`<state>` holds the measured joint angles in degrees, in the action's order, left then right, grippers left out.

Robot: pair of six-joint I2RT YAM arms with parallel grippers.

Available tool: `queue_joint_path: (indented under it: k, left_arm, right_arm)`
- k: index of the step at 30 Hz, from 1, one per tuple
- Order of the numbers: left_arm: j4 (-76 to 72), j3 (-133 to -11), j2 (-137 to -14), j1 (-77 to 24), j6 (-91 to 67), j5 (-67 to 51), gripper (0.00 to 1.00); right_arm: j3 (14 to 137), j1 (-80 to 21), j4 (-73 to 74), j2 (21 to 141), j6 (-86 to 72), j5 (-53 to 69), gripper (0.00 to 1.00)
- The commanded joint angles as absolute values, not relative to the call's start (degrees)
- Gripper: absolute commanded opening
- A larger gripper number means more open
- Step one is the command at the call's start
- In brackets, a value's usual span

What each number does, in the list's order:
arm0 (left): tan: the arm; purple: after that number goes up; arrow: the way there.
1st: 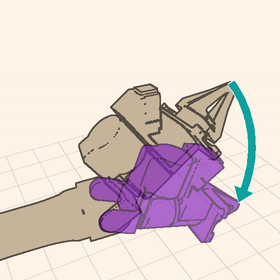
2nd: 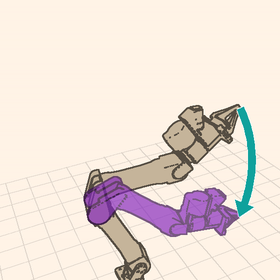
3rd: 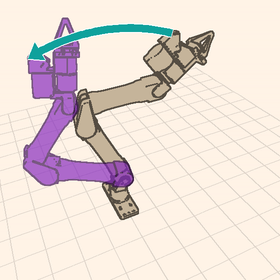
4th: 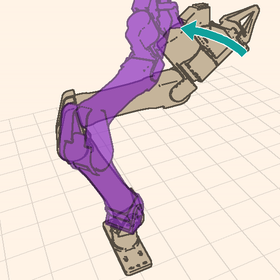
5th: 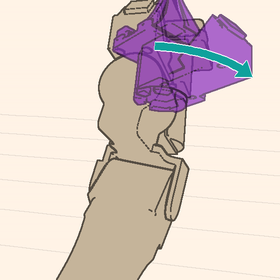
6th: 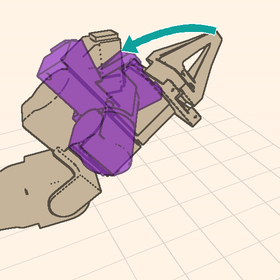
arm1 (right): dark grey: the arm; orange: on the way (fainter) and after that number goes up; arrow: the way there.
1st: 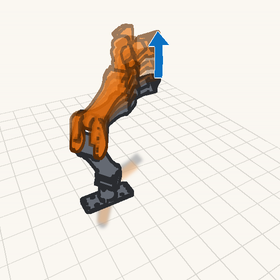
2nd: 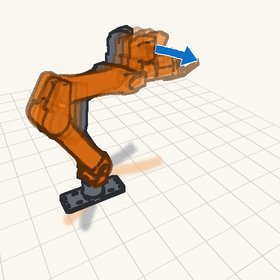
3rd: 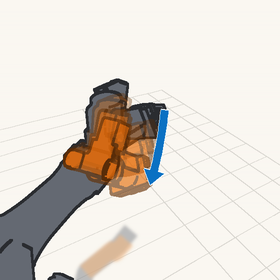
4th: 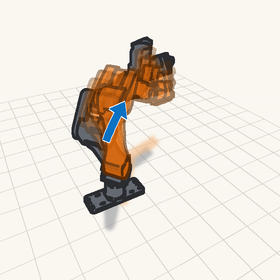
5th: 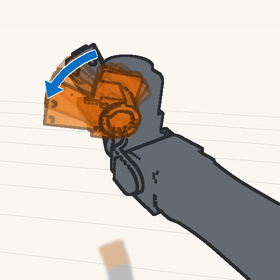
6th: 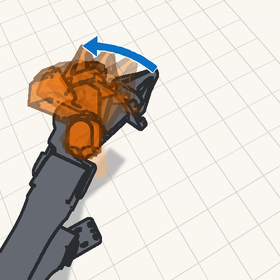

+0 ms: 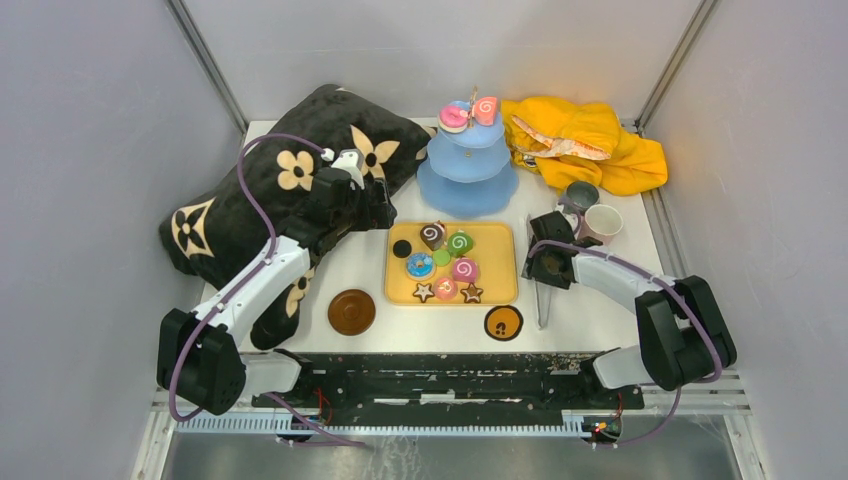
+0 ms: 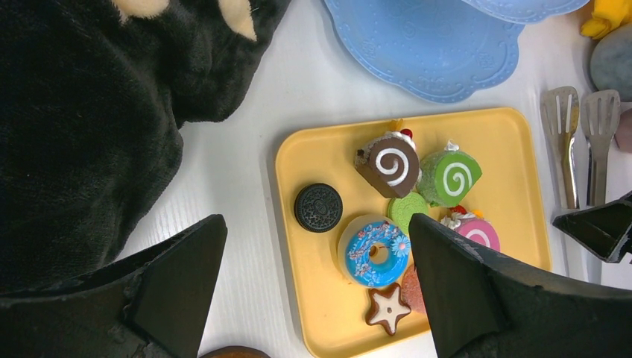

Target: Serve the afternoon tea

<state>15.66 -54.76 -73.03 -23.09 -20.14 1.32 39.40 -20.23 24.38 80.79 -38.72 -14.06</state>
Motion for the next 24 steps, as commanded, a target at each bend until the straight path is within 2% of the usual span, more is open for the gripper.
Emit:
queue_joint_path:
  k: [1, 6, 10, 15, 19, 21, 24]
  left_arm:
    - [12.24, -54.85, -72.73, -22.87, -22.32, 1.00, 0.99]
    - [12.38, -54.73, -71.80, -22.79, -22.24, 1.30, 0.99]
    - [12.87, -54.54, -71.14, -22.84, -21.90, 1.71, 0.99]
    - [13.10, -54.45, -70.19, -22.83, -22.05, 2.09, 0.99]
    - [12.98, -54.16, -69.82, -22.86, -22.06, 2.36, 0.99]
    - [12.90, -54.11, -69.87, -22.79, -22.06, 2.38, 0.99]
    - [12.83, -54.21, -70.03, -22.80, -22.15, 2.29, 0.99]
  right_arm:
    - [38.95, -20.72, 24.30, 79.51, -40.07, -14.00, 0.57]
    - [40.28, -20.80, 24.91, 79.91, -36.73, -12.95, 0.23]
    - [44.80, -20.82, 28.78, 77.28, -30.84, -8.85, 0.10]
    - [53.81, -20.76, 40.86, 73.16, -23.79, -2.70, 0.09]
    - [61.77, -20.89, 52.65, 73.83, -16.77, 10.22, 0.09]
    - [64.58, -21.84, 58.41, 74.91, -13.57, 14.70, 0.12]
    - [66.91, -24.66, 64.71, 75.03, -11.57, 14.56, 0.18]
